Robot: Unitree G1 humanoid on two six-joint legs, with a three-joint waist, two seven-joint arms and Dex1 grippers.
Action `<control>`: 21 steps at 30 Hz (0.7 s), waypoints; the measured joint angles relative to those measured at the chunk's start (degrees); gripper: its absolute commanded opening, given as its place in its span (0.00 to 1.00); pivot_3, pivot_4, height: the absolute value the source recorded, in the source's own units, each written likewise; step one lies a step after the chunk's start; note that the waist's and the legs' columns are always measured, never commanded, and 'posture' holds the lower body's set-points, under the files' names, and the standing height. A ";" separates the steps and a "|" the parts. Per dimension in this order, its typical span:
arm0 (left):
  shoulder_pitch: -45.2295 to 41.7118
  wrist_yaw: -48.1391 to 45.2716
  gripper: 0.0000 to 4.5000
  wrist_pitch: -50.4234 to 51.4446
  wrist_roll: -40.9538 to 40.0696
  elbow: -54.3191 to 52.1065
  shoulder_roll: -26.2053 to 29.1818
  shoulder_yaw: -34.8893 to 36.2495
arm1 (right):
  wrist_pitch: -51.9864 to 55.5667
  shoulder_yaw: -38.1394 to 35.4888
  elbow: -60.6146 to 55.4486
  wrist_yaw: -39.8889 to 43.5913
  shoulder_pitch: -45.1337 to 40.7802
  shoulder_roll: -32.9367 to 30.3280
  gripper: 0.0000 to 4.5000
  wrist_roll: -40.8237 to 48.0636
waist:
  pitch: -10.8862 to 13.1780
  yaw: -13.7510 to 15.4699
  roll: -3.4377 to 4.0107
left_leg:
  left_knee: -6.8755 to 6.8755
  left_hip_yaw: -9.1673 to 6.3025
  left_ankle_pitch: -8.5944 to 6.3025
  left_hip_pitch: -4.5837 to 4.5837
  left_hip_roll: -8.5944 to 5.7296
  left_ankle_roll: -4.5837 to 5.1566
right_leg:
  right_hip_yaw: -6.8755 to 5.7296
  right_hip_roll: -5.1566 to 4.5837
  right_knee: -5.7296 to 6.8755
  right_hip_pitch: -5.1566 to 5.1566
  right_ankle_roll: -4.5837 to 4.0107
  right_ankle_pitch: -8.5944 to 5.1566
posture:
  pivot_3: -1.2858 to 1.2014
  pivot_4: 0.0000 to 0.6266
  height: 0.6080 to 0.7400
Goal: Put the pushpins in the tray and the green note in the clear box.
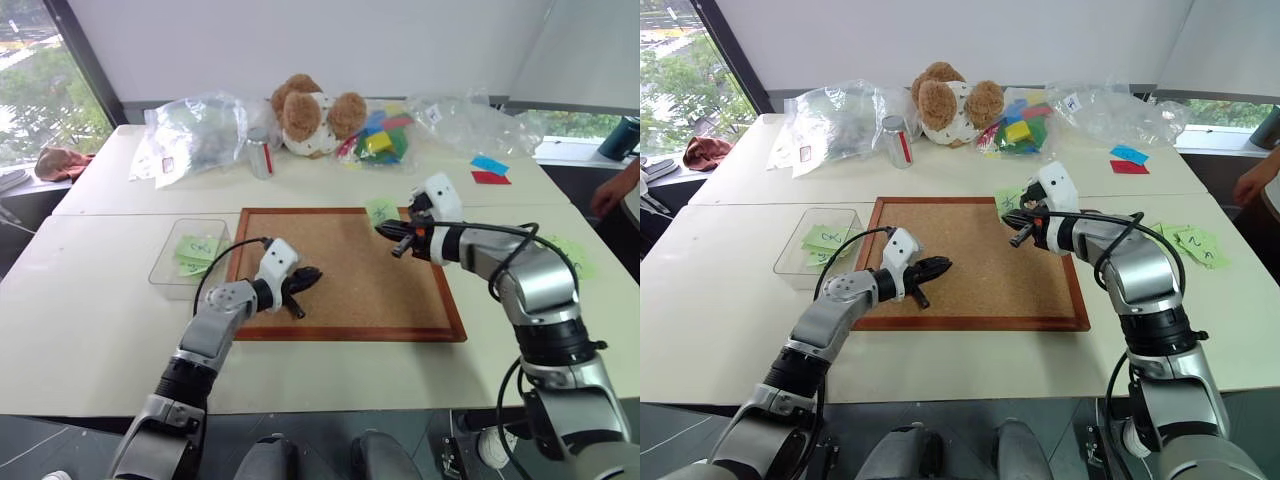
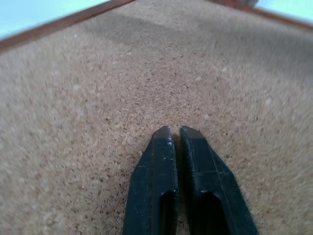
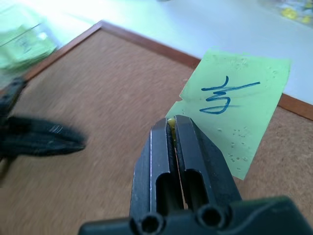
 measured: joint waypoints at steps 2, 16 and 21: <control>-1.24 -0.91 0.54 6.02 -4.02 -0.91 0.01 2.29 | 1.43 0.15 -3.09 1.18 0.69 -2.06 0.00 1.11 | 0.06 -0.08 -0.03 | 0.01 -0.01 0.00 -0.12 0.00 0.00 | 0.00 0.00 0.02 -0.12 0.00 0.00 | 0.52 0.24 1.00; -15.72 11.94 1.00 37.32 -35.03 -4.39 -9.39 26.48 | 6.33 -0.17 -13.17 4.11 -0.53 -6.38 0.00 7.66 | 0.17 0.11 -0.21 | 0.25 -0.07 0.20 -0.81 -0.02 -0.33 | -0.10 0.01 0.04 -0.71 0.01 0.01 | 0.52 0.24 1.00; -17.82 20.75 1.00 42.89 -42.19 -4.08 -13.24 31.09 | 6.51 0.10 -14.26 3.50 -1.92 -5.99 0.00 8.70 | 0.17 0.04 -0.21 | 0.24 -0.07 0.23 -0.80 -0.03 -0.40 | -0.10 0.03 0.05 -0.72 0.02 0.01 | 0.52 0.24 1.00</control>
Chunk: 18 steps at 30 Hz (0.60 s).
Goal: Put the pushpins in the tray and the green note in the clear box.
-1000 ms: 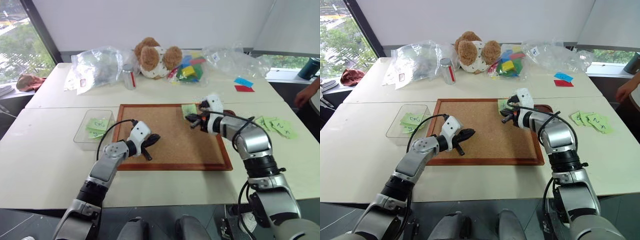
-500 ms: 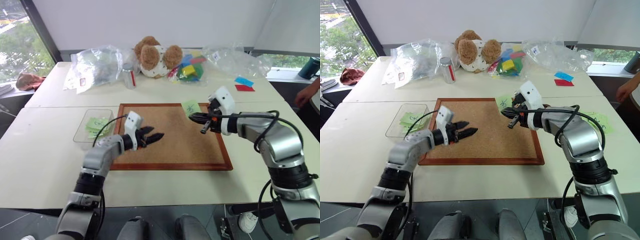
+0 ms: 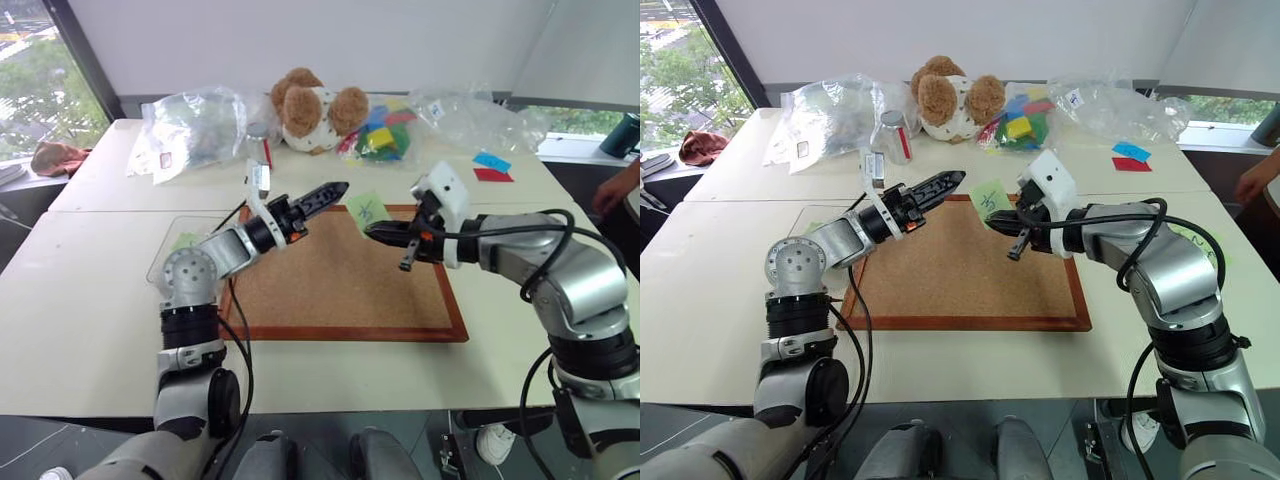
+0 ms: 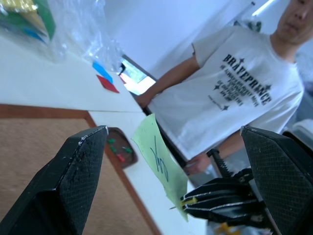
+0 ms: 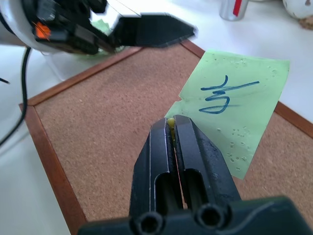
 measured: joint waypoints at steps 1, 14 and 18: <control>0.00 1.22 1.00 0.74 -0.95 0.21 -0.50 0.30 | 0.17 0.17 -0.05 -0.10 -0.13 0.12 0.00 0.13 | 0.00 0.02 0.00 | 0.00 0.00 0.01 0.00 0.00 -0.02 | 0.00 0.00 0.00 0.00 0.00 0.00 | 0.52 0.24 1.00; 0.00 9.33 0.94 3.29 -7.50 0.43 -4.32 0.68 | 1.35 1.54 -4.72 -0.11 -2.00 0.64 0.00 4.48 | 0.00 0.03 0.00 | 0.01 0.00 0.03 0.00 -0.02 -0.05 | 0.01 0.00 0.00 -0.01 0.00 0.00 | 0.52 0.24 1.00; 0.01 10.11 0.59 4.13 -8.51 0.44 -4.33 0.29 | 1.49 1.55 -5.25 -0.73 -2.17 0.68 0.00 5.01 | 0.00 0.03 0.00 | 0.01 0.00 0.03 0.00 -0.02 -0.05 | 0.01 0.00 0.00 0.00 0.00 0.00 | 0.52 0.24 1.00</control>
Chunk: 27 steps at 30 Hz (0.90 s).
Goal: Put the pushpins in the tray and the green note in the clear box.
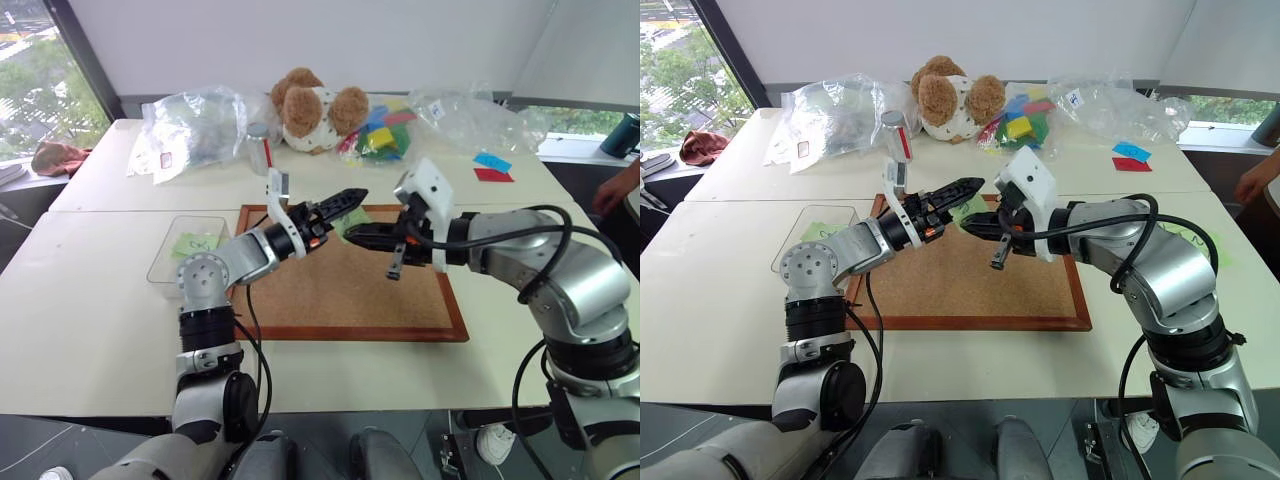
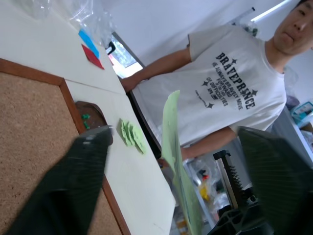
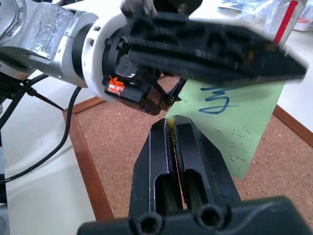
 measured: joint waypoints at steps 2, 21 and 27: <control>0.20 0.51 0.37 0.87 -1.14 -0.17 0.04 -0.35 | 0.12 0.02 -0.11 -0.41 -0.16 0.05 0.00 0.33 | 0.00 0.00 0.00 | 0.00 0.00 0.00 0.00 0.00 0.00 | 0.00 0.00 0.00 0.00 0.00 0.00 | 0.52 0.24 1.00; 5.28 4.48 0.01 -1.15 -5.13 0.68 1.02 -1.19 | 0.97 -0.05 0.20 -2.04 -3.17 -0.94 0.00 1.18 | 0.00 0.00 0.00 | 0.01 0.00 0.01 0.00 -0.01 -0.02 | 0.00 0.00 0.01 0.00 0.00 0.00 | 0.52 0.24 1.00; 5.65 3.88 0.01 -4.36 -4.44 3.25 1.93 -1.15 | 2.23 -2.02 1.78 -3.95 -4.09 -1.95 0.00 1.13 | 0.00 0.04 0.00 | 0.02 0.00 0.01 0.00 -0.01 -0.02 | 0.01 0.00 0.01 0.00 0.00 0.00 | 0.52 0.24 1.00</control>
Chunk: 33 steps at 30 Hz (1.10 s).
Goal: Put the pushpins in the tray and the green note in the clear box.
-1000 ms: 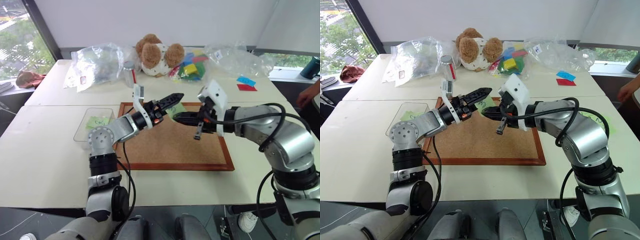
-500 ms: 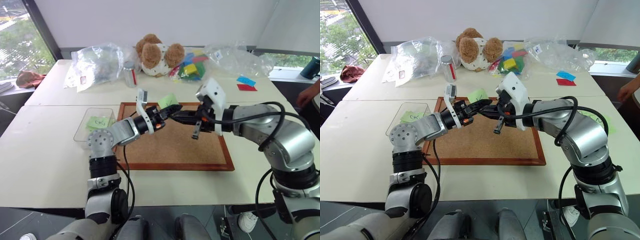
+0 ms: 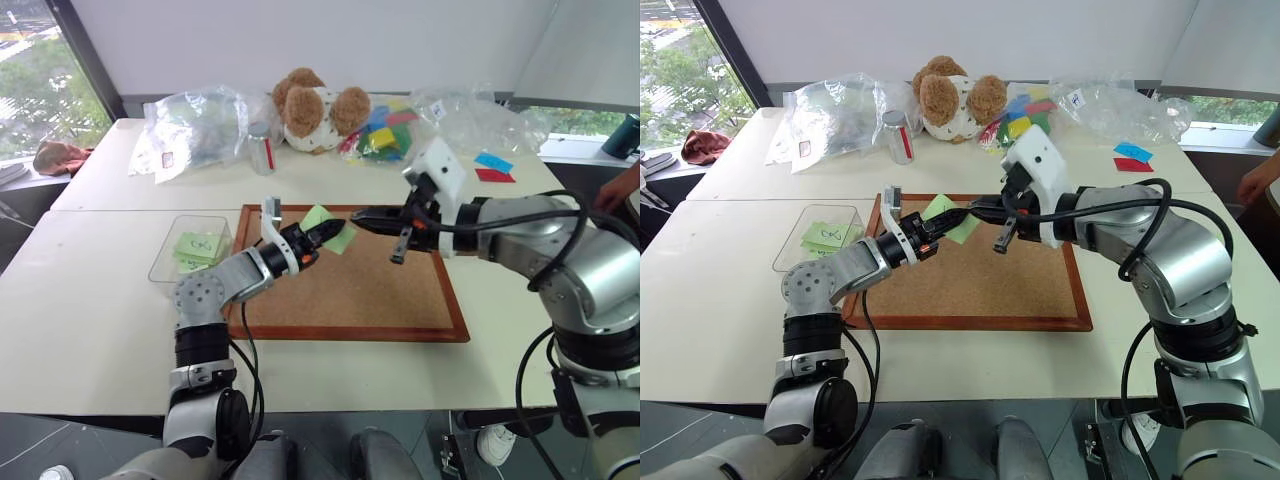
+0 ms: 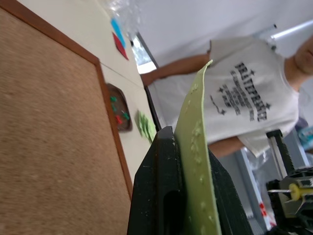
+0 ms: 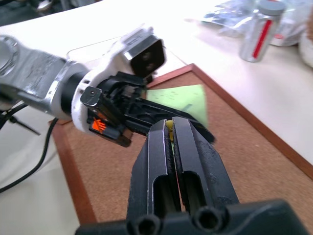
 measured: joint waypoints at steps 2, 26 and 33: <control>0.00 0.06 0.01 -0.65 -0.13 0.12 -0.21 0.05 | -0.17 -0.92 3.19 -1.18 -0.31 -1.08 0.00 -0.86 | -0.01 0.15 -0.03 | 0.01 0.00 0.00 0.00 -0.01 0.00 | 0.00 -0.01 0.00 0.01 0.00 0.00 | 0.52 0.24 1.00; 1.90 1.21 0.01 -1.33 -3.03 -1.66 0.17 -0.47 | -28.78 -2.52 70.21 -6.96 -5.25 1.46 0.00 -22.15 | -0.02 -0.12 -0.04 | 0.02 0.07 0.07 0.03 -0.02 -0.10 | 0.05 0.05 0.08 0.01 0.00 0.00 | 0.52 0.24 1.00; 1.98 1.22 0.00 -2.02 -3.03 -1.84 0.30 -0.57 | -31.57 -2.79 73.72 -5.69 -6.99 1.69 0.31 -22.78 | -0.02 -0.14 -0.04 | 0.02 0.07 0.07 0.03 -0.02 -0.10 | 0.04 0.05 0.08 0.01 0.00 0.00 | 0.52 0.24 1.00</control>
